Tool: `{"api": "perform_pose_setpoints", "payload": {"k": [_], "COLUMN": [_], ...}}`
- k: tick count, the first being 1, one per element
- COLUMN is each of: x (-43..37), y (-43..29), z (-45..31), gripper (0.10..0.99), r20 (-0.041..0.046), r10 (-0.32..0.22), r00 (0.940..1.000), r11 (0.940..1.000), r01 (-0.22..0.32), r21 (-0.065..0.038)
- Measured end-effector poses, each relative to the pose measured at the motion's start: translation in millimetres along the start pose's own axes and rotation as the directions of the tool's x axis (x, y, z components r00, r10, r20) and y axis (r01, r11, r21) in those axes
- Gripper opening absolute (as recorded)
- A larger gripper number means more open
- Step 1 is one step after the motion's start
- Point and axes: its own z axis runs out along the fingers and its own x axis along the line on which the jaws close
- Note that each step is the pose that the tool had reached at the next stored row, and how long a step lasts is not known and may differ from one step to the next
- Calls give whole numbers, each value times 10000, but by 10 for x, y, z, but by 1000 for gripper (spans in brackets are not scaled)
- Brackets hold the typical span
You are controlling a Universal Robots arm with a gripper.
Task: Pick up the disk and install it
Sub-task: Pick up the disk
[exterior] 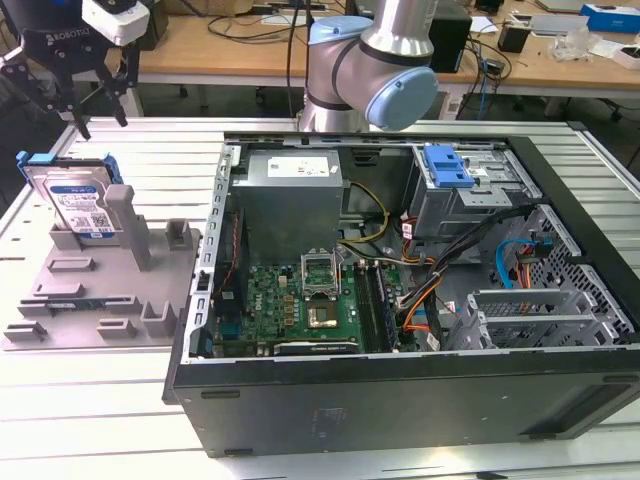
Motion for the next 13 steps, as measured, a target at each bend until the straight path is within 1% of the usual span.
{"api": "perform_pose_setpoints", "payload": {"k": [1, 2, 5, 8, 9, 11, 12, 13], "x": [0, 0, 0, 0, 0, 0, 0, 0], "y": [0, 0, 0, 0, 0, 0, 0, 0], "z": [0, 0, 0, 0, 1, 2, 3, 4], "gripper": [498, 498, 498, 498, 498, 498, 498, 498], "r20": [-21, -44, -68, -92, -105, -119, -139, -147], "r10": [-445, -981, -1532, -2163, -2470, -2832, -3340, -3595], "r00": [9990, 9952, 9882, 9763, 9690, 9590, 9425, 9330], "r11": [9990, 9952, 9882, 9763, 9690, 9591, 9425, 9331], "r01": [445, 981, 1532, 2163, 2469, 2831, 3339, 3594], "r21": [-10, -24, -40, -59, -69, -82, -101, -111]}}
